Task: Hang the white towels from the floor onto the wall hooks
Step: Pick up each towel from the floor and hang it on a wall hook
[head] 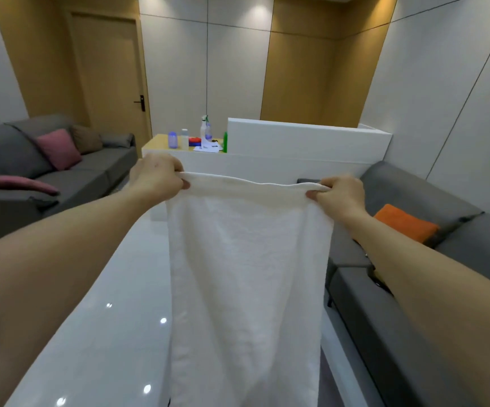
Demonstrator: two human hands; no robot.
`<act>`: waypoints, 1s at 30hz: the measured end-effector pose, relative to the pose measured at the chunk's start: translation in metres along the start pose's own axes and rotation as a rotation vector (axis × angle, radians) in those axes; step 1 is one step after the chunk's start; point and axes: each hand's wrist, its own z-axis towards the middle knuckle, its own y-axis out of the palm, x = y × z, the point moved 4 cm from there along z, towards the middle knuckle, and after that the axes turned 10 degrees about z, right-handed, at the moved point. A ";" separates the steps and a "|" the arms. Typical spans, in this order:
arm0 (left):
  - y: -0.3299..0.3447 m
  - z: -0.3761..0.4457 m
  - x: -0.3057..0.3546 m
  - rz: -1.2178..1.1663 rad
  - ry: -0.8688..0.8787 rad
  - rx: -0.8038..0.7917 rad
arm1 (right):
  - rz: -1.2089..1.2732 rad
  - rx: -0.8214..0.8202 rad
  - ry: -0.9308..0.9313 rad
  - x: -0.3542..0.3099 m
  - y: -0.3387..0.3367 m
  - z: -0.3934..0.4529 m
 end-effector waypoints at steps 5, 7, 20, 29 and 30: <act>0.036 0.076 0.004 -0.057 -0.049 0.019 | -0.079 0.010 0.067 0.012 0.033 0.077; 0.038 0.100 0.008 -0.059 -0.055 0.068 | -0.055 0.019 0.058 0.011 0.039 0.105; 0.041 0.071 0.010 -0.147 -0.109 0.157 | 0.148 0.072 -0.071 0.032 0.039 0.095; 0.138 -0.141 0.007 -0.151 -0.280 -0.115 | 0.088 -0.142 0.097 0.148 0.059 -0.081; 0.148 -0.168 0.008 -0.142 -0.296 -0.149 | 0.092 -0.175 0.130 0.162 0.063 -0.104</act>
